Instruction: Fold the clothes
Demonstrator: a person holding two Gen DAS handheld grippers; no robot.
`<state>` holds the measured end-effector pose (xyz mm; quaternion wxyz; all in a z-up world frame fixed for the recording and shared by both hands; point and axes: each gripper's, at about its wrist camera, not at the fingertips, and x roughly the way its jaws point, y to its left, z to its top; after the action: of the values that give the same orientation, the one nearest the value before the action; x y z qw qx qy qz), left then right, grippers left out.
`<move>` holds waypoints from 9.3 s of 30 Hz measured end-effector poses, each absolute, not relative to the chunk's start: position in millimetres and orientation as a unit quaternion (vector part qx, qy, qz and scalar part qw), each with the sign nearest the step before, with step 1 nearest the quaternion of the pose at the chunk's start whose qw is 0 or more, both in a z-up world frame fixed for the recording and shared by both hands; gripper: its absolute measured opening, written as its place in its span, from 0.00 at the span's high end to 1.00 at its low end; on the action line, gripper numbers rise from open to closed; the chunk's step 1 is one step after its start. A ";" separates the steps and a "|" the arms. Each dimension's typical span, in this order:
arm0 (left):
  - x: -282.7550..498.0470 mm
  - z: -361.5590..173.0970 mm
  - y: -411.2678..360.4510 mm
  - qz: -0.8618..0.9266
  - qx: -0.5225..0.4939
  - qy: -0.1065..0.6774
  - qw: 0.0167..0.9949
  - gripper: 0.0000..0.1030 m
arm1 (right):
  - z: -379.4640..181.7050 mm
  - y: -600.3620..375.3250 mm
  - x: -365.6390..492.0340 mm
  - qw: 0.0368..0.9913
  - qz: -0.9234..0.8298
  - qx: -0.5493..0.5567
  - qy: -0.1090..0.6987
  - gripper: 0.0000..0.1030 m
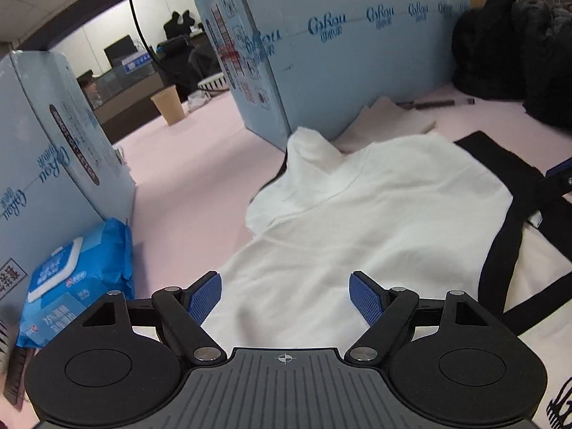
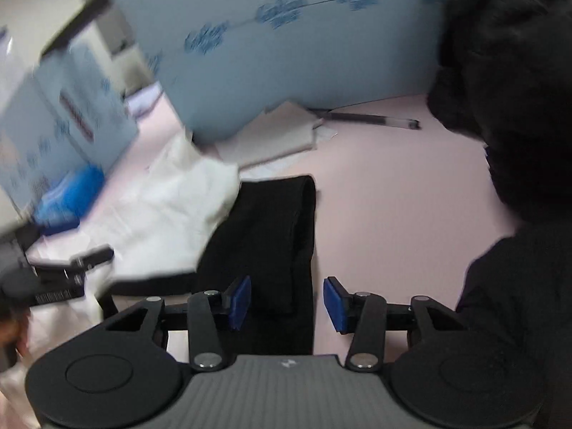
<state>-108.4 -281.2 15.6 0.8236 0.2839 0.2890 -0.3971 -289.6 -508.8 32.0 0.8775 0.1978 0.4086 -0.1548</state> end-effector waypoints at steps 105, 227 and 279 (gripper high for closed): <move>-141.4 18.0 -6.2 -0.455 0.050 0.367 0.810 0.11 | 258.3 -288.7 -187.9 0.887 0.205 0.299 0.287 0.20; -167.5 36.7 44.2 -0.437 -0.021 0.336 0.834 0.98 | 123.8 -214.2 -29.2 0.915 0.089 0.070 0.387 0.90; -155.0 39.9 47.8 -0.405 -0.081 0.365 0.834 0.93 | 60.7 -217.1 -16.9 0.872 0.123 0.174 0.440 0.74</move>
<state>-155.0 47.8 39.9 0.8344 -0.0808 0.3650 -0.4049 -16.9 -217.1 60.7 0.8722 0.1736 0.4405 0.1228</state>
